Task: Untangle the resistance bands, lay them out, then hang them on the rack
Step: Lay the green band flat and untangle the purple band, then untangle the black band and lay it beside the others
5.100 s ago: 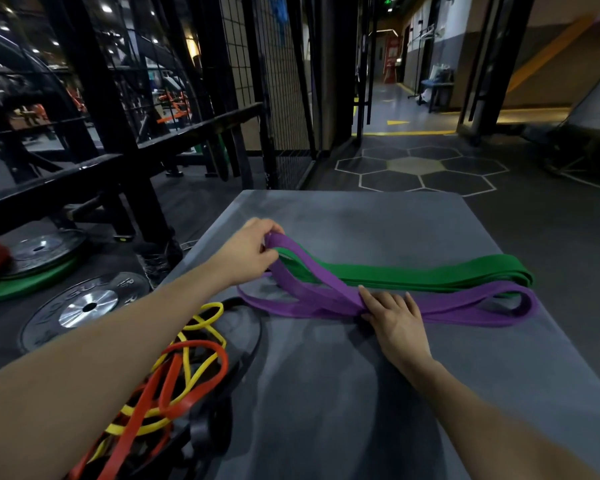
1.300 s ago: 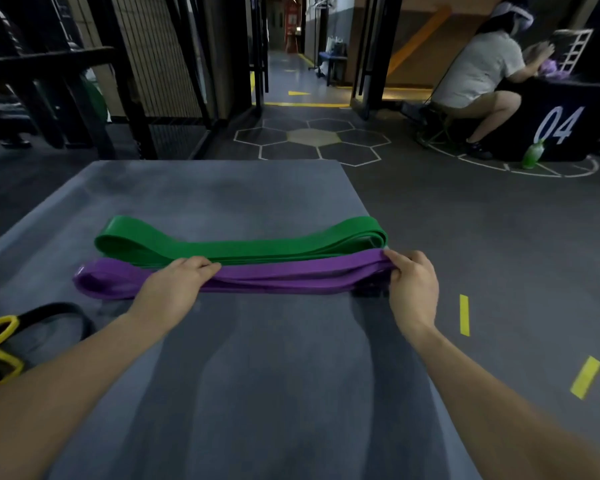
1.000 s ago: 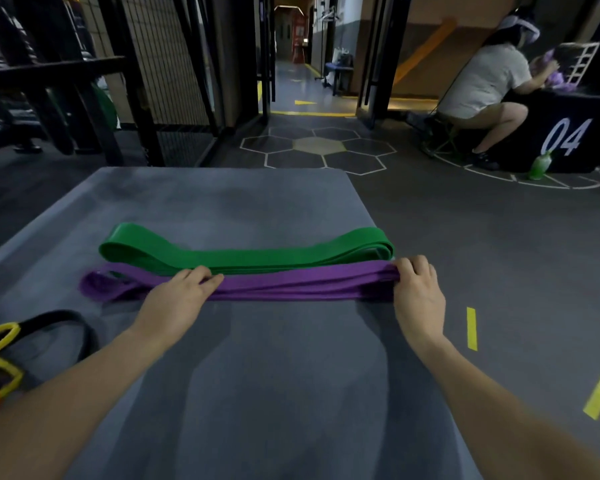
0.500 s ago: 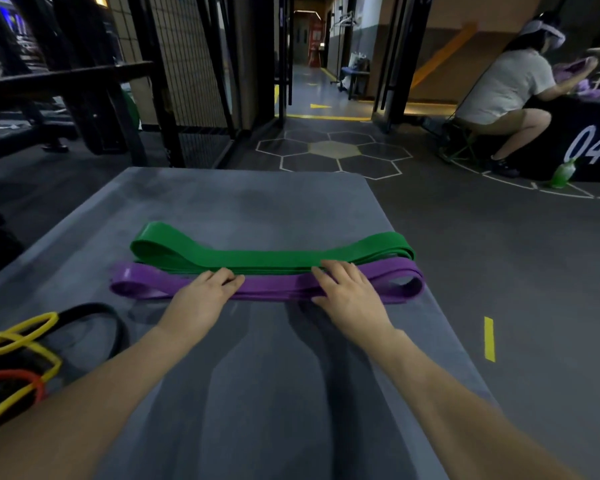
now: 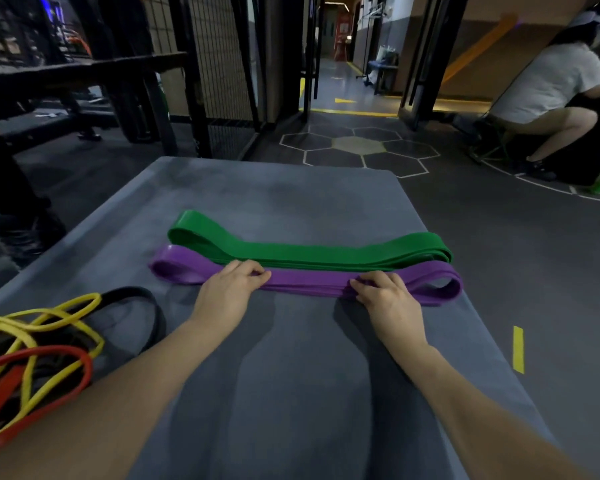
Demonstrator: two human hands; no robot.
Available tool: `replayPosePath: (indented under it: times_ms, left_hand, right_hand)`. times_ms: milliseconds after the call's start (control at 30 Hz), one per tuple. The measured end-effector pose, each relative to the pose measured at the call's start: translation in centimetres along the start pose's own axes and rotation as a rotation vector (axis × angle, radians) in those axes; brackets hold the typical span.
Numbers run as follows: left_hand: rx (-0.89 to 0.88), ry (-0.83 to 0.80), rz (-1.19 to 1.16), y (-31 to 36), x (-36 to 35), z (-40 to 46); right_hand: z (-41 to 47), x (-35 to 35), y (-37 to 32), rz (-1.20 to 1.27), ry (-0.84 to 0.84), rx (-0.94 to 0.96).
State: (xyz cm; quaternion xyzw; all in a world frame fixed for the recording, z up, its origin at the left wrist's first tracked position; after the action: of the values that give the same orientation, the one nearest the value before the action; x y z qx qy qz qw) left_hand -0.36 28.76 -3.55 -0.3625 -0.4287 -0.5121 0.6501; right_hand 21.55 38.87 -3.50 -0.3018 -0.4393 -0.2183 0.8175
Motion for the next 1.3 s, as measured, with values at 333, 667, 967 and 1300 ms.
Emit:
replayPosePath:
  times_ms: [333, 667, 967, 1300]
  left_hand:
    - [0.109, -0.119, -0.171, -2.3, 6.6, -3.4]
    - [0.345, -0.017, -0.039, -8.7, 14.9, -17.2]
    - [0.635, 0.076, -0.219, -12.6, 14.9, -27.0]
    - [0.640, -0.015, -0.206, -12.3, 14.5, -26.6]
  right_hand:
    - [-0.2, 1.0, -7.4, 0.158, -0.109, -0.045]
    - [-4.7, -1.2, -25.2, 0.588, -0.275, -0.037]
    - [-6.6, -3.8, -31.6, 0.751, -0.340, -0.072]
    - [-7.8, -4.0, -35.6, 0.943, -0.509, 0.042]
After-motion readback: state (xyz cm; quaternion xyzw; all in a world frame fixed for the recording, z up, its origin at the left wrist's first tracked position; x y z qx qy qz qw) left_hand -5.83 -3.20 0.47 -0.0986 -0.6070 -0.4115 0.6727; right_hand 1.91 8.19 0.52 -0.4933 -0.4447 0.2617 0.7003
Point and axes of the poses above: each hand's wrist, its own z-axis towards the middle knuckle, its own x-axis out of the back of the hand, y = z × x, the point moved 6 cm from there along z, towards the middle knuckle, and after that the axes turned 12 degrees about z, right-handed, at the moved point
